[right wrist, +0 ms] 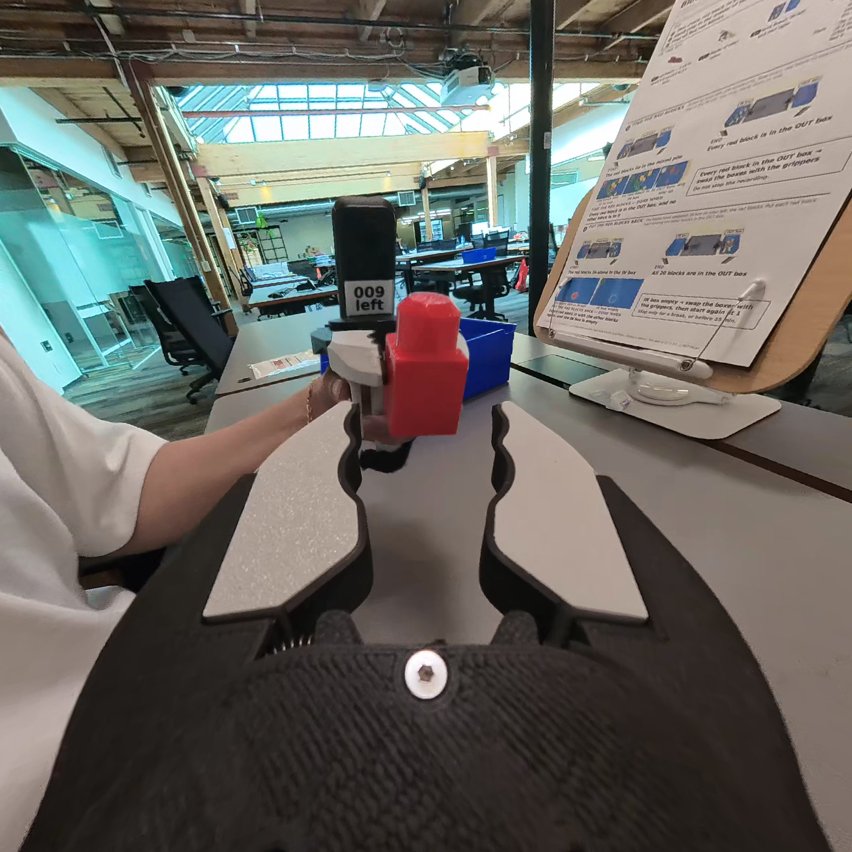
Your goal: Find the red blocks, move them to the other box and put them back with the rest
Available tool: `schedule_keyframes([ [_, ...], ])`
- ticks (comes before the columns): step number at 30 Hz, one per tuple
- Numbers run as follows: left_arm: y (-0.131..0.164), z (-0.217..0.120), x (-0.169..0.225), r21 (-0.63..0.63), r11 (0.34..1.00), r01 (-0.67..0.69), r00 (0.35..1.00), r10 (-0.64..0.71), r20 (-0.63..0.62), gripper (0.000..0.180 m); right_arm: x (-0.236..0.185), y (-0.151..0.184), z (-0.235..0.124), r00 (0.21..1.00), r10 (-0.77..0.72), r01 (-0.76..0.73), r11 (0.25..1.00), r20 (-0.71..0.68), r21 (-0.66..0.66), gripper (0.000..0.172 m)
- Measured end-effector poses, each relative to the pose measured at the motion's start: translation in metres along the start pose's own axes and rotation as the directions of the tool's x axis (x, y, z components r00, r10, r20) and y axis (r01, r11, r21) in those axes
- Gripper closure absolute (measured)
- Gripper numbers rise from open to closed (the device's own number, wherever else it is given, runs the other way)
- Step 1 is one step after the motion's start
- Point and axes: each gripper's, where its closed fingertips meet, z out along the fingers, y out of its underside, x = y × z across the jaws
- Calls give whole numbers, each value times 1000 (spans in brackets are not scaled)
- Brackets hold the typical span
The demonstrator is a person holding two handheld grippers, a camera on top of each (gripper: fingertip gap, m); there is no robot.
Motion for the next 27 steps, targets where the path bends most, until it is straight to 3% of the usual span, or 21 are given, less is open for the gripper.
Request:
schedule_keyframes([
  [11, 7, 12, 14, -23, 999, -34, 993, 31, -110, 147, -10, -7, 6, 998, -35, 34, 999, 59, 14, 138],
  [14, 12, 13, 7, -51, 998, -26, 999, 24, -38, 147, -2, -3, 4, 1000, -17, 18, 1000, 19, -23, 138],
  [17, 19, 10, -10, -87, 996, -25, 990, 36, 135, 136, 34, -19, -25, 983, -10, 13, 1000, -184, 13, 138],
  [19, 28, 3, -16, -121, 993, -13, 974, 40, 223, 126, 75, -35, -70, 919, 31, -13, 999, -394, 48, 138],
  [22, 43, -7, -18, -172, 985, -25, 951, 77, 301, 126, 144, -40, -153, 711, 53, -66, 998, -702, 9, 138],
  [25, 57, -11, -20, -223, 975, -25, 934, 102, 342, 128, 196, -44, -210, 540, 11, -110, 992, -842, -58, 138],
  [27, 61, -10, -19, -239, 970, -37, 931, 120, 345, 129, 228, -45, -231, 467, -49, -146, 981, -883, -131, 138],
])
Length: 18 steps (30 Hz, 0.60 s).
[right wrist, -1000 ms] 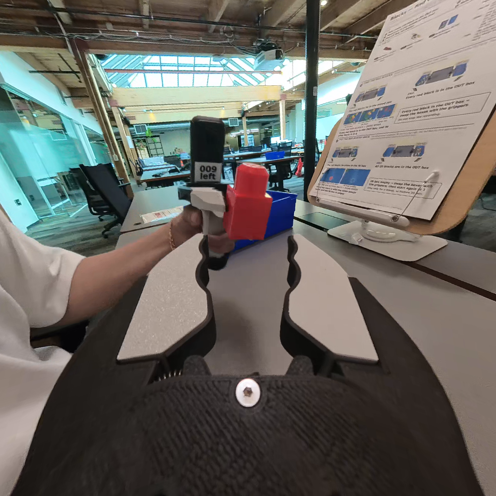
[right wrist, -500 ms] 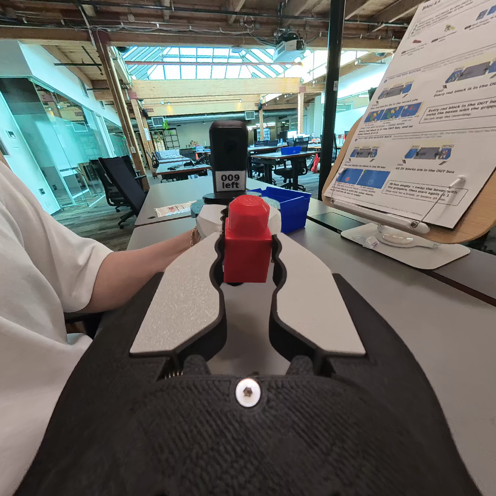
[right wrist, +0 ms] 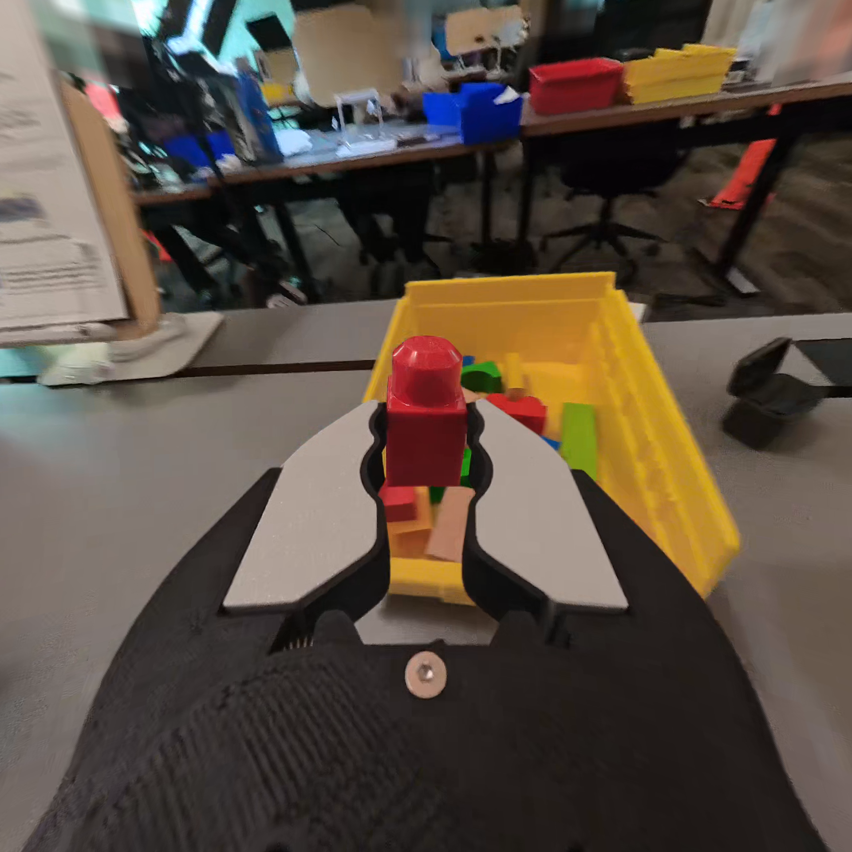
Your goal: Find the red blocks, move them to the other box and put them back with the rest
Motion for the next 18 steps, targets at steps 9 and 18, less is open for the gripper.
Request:
schedule_keyframes([
  [9, 13, 2, 0, -51, 998, -24, 999, 25, 21, 132, 41, 2, 107, 995, -90, 78, 964, -35, -254, 138],
  [18, 22, 2, -7, -78, 997, -5, 999, 9, 45, 132, 16, 14, 152, 999, -51, 53, 943, 14, -329, 109],
])
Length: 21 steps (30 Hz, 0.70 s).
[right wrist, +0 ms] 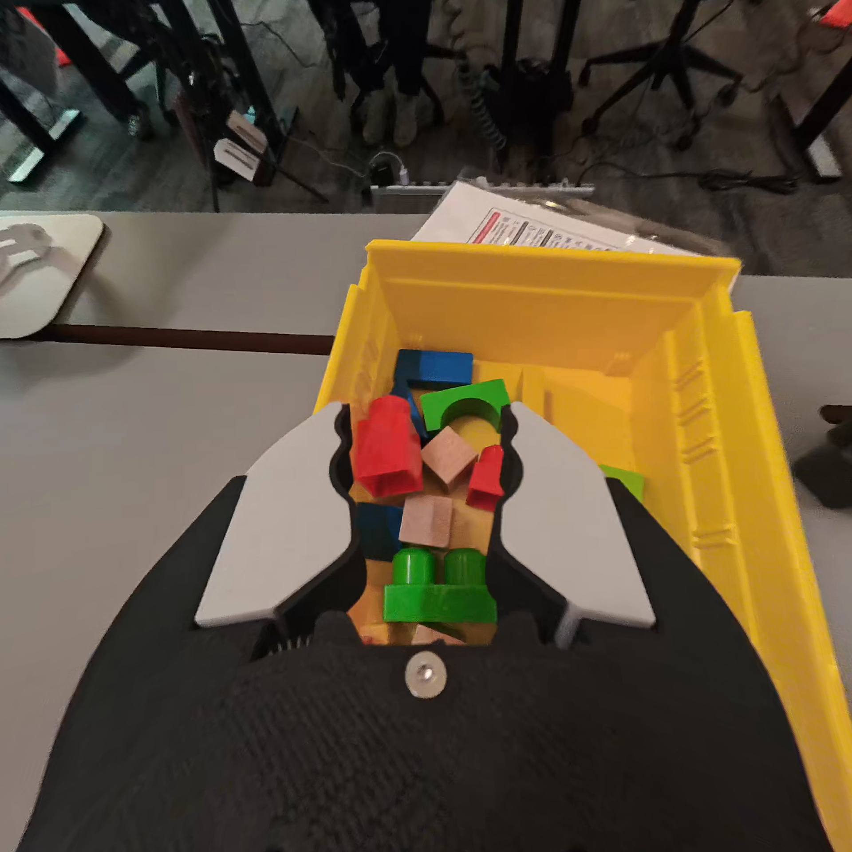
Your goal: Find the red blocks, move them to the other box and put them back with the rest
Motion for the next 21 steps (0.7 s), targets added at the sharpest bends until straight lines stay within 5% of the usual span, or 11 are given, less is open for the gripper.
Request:
schedule_keyframes([
  [6, -2, -4, -10, 15, 999, 34, 999, -34, 42, 132, -14, -19, -67, 1000, 11, -17, 973, 26, 230, 111],
  [12, -14, -32, -50, 53, 996, 74, 967, -84, 242, 130, -100, 7, -160, 981, -146, 80, 908, 132, 412, 111],
  [17, -26, -148, -121, 70, 982, 174, 785, -181, 592, 132, -165, 38, -199, 954, -252, 135, 843, 162, 520, 111],
  [21, 29, -282, -182, -167, 875, 454, 532, -115, 839, 121, -190, 51, -207, 950, -246, 101, 828, 194, 551, 113],
])
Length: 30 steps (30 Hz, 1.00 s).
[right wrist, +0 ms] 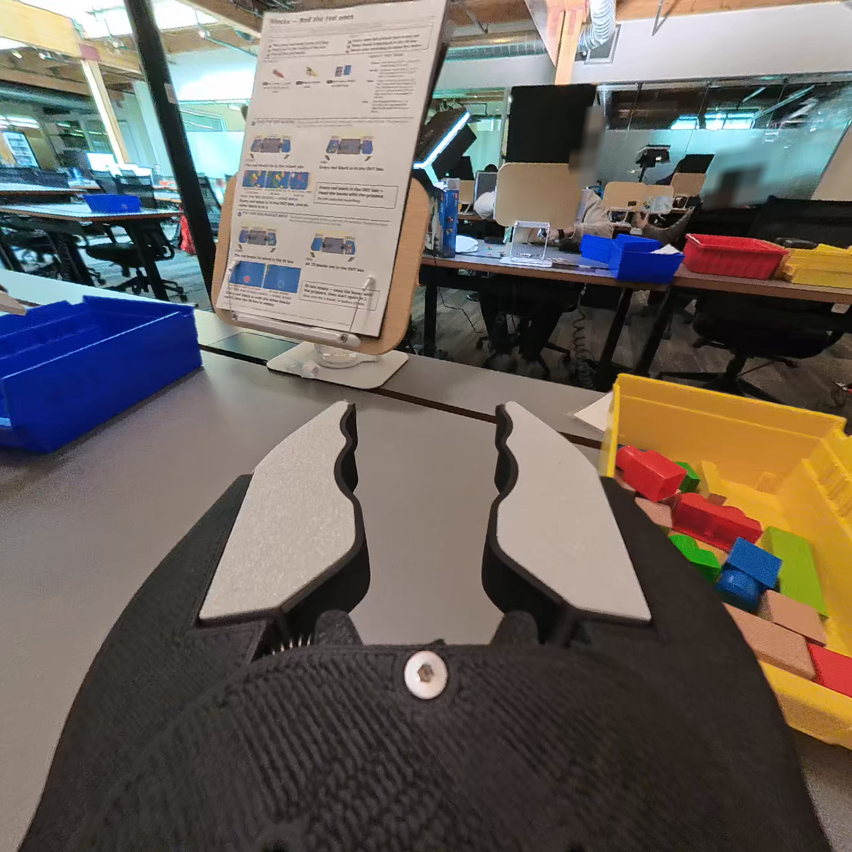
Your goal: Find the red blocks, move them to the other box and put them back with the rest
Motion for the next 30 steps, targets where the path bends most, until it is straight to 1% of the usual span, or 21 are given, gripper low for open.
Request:
schedule_keyframes([
  [1, 11, 1, -32, -96, 995, -6, 998, 12, 67, 123, -4, 3, 0, 1000, -3, 3, 1000, 6, -2, 114],
  [2, 18, 2, -56, -178, 983, -35, 994, 53, 97, 129, -6, 7, 1, 1000, -5, 5, 1000, 8, -12, 114],
  [3, 23, 6, -74, -250, 963, -101, 988, 127, 89, 135, -8, 11, 2, 1000, -6, 6, 1000, 11, -24, 114],
  [4, 29, 11, -84, -321, 924, -209, 972, 232, 35, 136, -11, 15, 3, 1000, -6, 7, 999, 21, -33, 114],
  [5, 37, 16, -93, -391, 856, -338, 935, 352, -40, 135, -14, 17, 2, 999, -5, 6, 999, 34, -35, 114],
  [6, 45, 22, -103, -446, 767, -461, 877, 469, -100, 129, -15, 18, 2, 999, -3, 4, 1000, 39, -28, 114],
  [7, 53, 28, -113, -486, 663, -570, 803, 575, -156, 123, -16, 18, 3, 999, -4, 4, 1000, 43, -18, 114],
  [9, 71, 40, -128, -522, 422, -742, 620, 727, -294, 122, -16, 17, 5, 999, 5, -5, 1000, 52, -17, 115],
  [10, 79, 46, -134, -523, 307, -795, 532, 768, -357, 122, -16, 16, 6, 998, 12, -11, 1000, 56, -14, 114],
  [11, 88, 51, -139, -520, 205, -829, 457, 785, -418, 126, -17, 14, 6, 998, 13, -13, 1000, 58, -5, 114],
  [12, 97, 55, -143, -515, 126, -848, 403, 784, -472, 127, -17, 13, 6, 998, 11, -11, 1000, 57, 3, 115],
  [13, 104, 59, -147, -514, 70, -855, 372, 774, -513, 127, -17, 13, 5, 998, 5, -6, 1000, 56, 7, 115],
  [14, 111, 61, -151, -525, 33, -851, 366, 754, -545, 127, -16, 13, 5, 999, 0, -1, 1000, 55, 5, 115],
  [15, 117, 62, -155, -545, 10, -839, 381, 725, -574, 125, -15, 13, 3, 999, -3, 3, 1000, 51, 1, 114],
  [17, 127, 65, -160, -575, -13, -818, 416, 677, -607, 120, -12, 13, 1, 999, -4, 4, 1000, 40, 3, 114],
  [18, 132, 66, -161, -581, -34, -813, 421, 656, -627, 118, -11, 12, -1, 999, -3, 2, 1000, 36, 8, 114],
  [21, 143, 68, -169, -589, -134, -797, 388, 633, -670, 118, -9, 10, -3, 1000, 6, -7, 1000, 30, 17, 115],
  [23, 146, 72, -175, -596, -179, -783, 370, 636, -677, 119, -8, 10, -4, 1000, 6, -6, 1000, 30, 16, 115],
  [24, 148, 72, -178, -600, -194, -776, 368, 632, -682, 121, -7, 11, -5, 1000, 4, -5, 1000, 27, 15, 115],
  [27, 153, 77, -177, -605, -192, -772, 384, 619, -686, 129, -4, 14, -5, 1000, 10, -10, 1000, 22, 9, 115],
  [30, 159, 79, -178, -625, -188, -758, 412, 605, -682, 131, -3, 15, -5, 1000, 18, -18, 1000, 23, 6, 115],
])
